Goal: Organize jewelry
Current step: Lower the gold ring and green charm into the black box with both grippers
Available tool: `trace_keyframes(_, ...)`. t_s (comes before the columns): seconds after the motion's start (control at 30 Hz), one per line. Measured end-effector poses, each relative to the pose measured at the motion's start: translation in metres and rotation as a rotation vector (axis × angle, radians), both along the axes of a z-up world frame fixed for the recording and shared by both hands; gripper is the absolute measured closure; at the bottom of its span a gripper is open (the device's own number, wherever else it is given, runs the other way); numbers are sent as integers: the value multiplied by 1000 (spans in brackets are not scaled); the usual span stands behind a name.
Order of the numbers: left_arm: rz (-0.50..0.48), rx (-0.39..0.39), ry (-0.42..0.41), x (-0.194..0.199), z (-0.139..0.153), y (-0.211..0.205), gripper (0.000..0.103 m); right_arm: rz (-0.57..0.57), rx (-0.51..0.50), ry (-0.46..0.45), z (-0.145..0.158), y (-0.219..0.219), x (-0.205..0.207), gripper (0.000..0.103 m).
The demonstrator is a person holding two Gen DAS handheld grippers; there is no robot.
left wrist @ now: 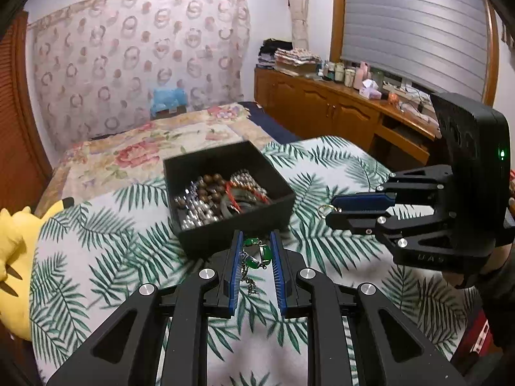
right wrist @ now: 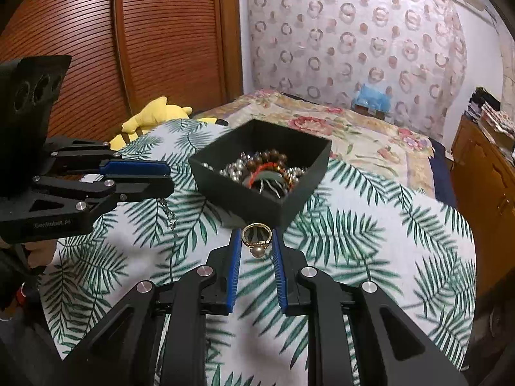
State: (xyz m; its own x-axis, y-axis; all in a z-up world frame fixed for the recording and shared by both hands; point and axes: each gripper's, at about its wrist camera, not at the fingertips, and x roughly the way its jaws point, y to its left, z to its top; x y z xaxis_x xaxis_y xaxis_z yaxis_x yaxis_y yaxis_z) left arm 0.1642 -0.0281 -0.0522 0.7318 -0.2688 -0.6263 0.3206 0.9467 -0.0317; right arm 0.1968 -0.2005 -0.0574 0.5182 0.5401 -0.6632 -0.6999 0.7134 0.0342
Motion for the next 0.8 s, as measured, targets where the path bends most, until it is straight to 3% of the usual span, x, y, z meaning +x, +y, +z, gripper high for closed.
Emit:
trace_keyframes(0.47, 17, -11, -25, 40, 17, 19, 87, 39, 12, -30, 22, 26, 47, 82)
trace_keyframes(0.8, 20, -14, -24, 68, 21, 25, 87, 33, 34, 1, 7, 45, 78, 81)
